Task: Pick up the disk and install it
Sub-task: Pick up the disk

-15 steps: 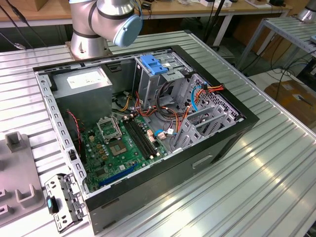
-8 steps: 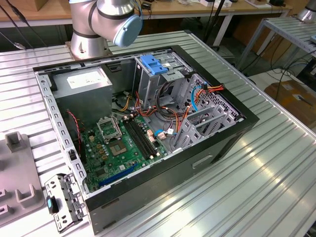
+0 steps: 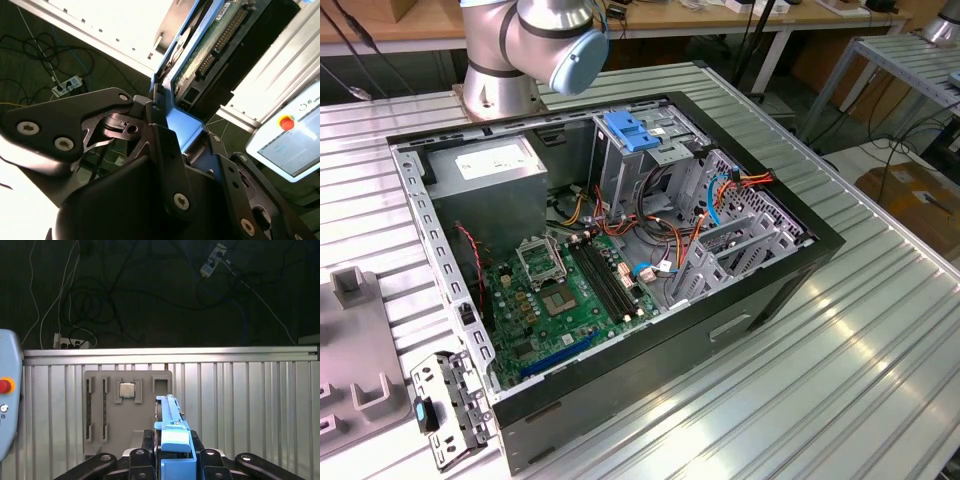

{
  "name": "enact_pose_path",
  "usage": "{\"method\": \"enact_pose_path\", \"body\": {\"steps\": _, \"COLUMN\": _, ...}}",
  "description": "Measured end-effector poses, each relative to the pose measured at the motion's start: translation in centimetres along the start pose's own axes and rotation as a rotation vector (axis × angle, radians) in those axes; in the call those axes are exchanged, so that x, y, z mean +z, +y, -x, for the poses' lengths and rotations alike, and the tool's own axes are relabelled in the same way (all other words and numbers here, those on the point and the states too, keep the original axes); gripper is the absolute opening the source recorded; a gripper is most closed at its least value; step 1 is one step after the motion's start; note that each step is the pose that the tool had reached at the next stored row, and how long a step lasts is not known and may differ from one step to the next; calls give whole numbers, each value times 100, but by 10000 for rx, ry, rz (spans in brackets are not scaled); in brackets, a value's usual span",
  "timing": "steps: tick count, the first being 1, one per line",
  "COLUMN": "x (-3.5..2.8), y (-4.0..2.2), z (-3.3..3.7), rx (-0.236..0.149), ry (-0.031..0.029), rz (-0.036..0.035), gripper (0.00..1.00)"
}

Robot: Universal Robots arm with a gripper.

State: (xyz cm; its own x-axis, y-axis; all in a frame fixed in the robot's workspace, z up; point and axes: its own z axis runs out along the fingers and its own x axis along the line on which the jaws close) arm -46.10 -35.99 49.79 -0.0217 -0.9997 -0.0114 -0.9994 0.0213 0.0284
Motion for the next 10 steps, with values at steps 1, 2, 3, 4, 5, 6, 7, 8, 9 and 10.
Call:
{"method": "enact_pose_path", "body": {"steps": 1, "x": 0, "y": -12, "z": 0, "rx": 0, "ry": 0, "rz": 0, "gripper": 37}}
{"method": "enact_pose_path", "body": {"steps": 2, "x": -1, "y": -25, "z": 1, "rx": -1, "ry": 0, "rz": 1, "gripper": 37}}
{"method": "enact_pose_path", "body": {"steps": 3, "x": -2, "y": -48, "z": 1, "rx": 0, "ry": 0, "rz": 1, "gripper": 37}}
{"method": "enact_pose_path", "body": {"steps": 4, "x": -3, "y": -105, "z": 2, "rx": 0, "ry": 0, "rz": 0, "gripper": 37}}
{"method": "enact_pose_path", "body": {"steps": 5, "x": -5, "y": -195, "z": 4, "rx": 0, "ry": 0, "rz": 0, "gripper": 37}}
{"method": "enact_pose_path", "body": {"steps": 6, "x": -9, "y": -309, "z": 7, "rx": 0, "ry": 0, "rz": 1, "gripper": 37}}
{"method": "enact_pose_path", "body": {"steps": 7, "x": -14, "y": -474, "z": 10, "rx": 0, "ry": 0, "rz": 1, "gripper": 37}}
{"method": "enact_pose_path", "body": {"steps": 8, "x": -23, "y": -499, "z": 11, "rx": 0, "ry": 1, "rz": 2, "gripper": 37}}
{"method": "enact_pose_path", "body": {"steps": 9, "x": -37, "y": -507, "z": 12, "rx": 0, "ry": 0, "rz": 1, "gripper": 37}}
{"method": "enact_pose_path", "body": {"steps": 10, "x": -48, "y": -511, "z": 12, "rx": 0, "ry": 0, "rz": 1, "gripper": 37}}
